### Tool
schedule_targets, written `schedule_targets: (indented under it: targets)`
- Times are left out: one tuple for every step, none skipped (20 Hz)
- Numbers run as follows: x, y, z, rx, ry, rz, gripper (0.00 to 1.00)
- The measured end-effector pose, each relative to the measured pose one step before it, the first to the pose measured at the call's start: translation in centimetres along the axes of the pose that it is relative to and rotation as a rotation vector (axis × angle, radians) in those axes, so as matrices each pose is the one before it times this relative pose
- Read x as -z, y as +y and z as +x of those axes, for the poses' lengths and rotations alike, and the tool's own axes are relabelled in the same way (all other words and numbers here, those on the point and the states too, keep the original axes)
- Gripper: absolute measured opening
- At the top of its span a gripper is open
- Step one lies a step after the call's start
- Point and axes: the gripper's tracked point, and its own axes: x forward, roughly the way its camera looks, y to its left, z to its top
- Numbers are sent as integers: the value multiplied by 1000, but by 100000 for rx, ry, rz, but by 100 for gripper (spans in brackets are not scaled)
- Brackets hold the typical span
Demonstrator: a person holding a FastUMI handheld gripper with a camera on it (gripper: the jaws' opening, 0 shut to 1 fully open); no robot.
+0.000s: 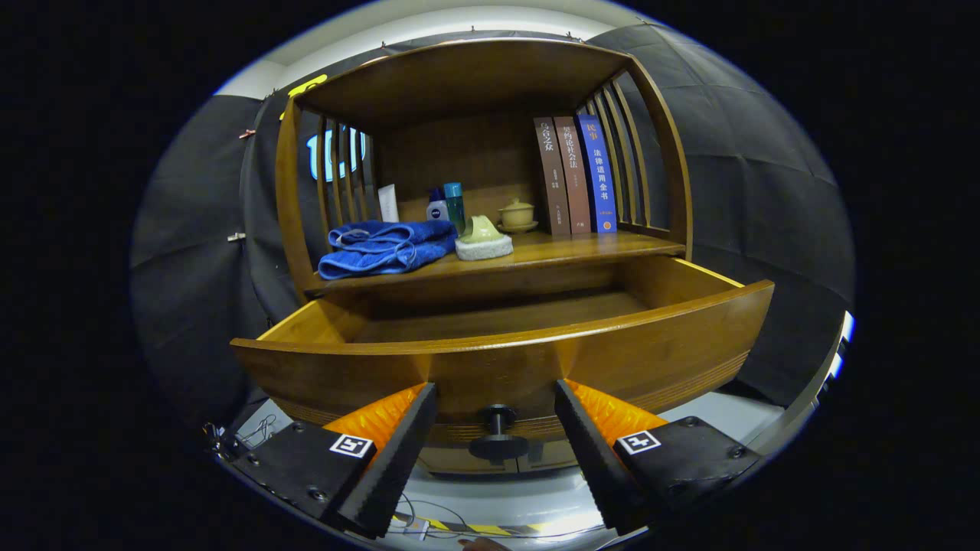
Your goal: Pull open the drawer, take out the items inside it, and place them on the countertop above the cabinet.
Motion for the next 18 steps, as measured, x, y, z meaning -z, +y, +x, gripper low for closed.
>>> schedule_targets:
  targets:
    - [-99,26,757,-52,-223,636,99]
    - [-189,35,1136,-14,-119,430,100]
    - [-359,84,985,-26,-78,-83,100]
    - [-244,-19,983,-5,-288,-386,100]
    - [-209,57,849,-140,-458,-236,100]
    - [-213,-5,892,-169,-430,-112,100]
    - [-246,-21,989,-144,-351,-61,100]
    - [-179,13,750,-32,-167,-87,100]
    - [-115,27,707,139,-221,-249,100]
    - [-174,24,645,189,-547,-227,100]
    - [-106,86,587,182,-442,-34,100]
    - [-108,31,635,139,50,253,100]
    - [-47,45,479,70,180,369,100]
    - [-63,68,345,18,425,290,100]
    - [-87,16,362,64,369,97,100]
    - [71,-34,122,447,426,-358,100]
    - [-171,-14,192,156,-1014,-771,100]
    - [185,-50,-45,-47,-66,-24,100]
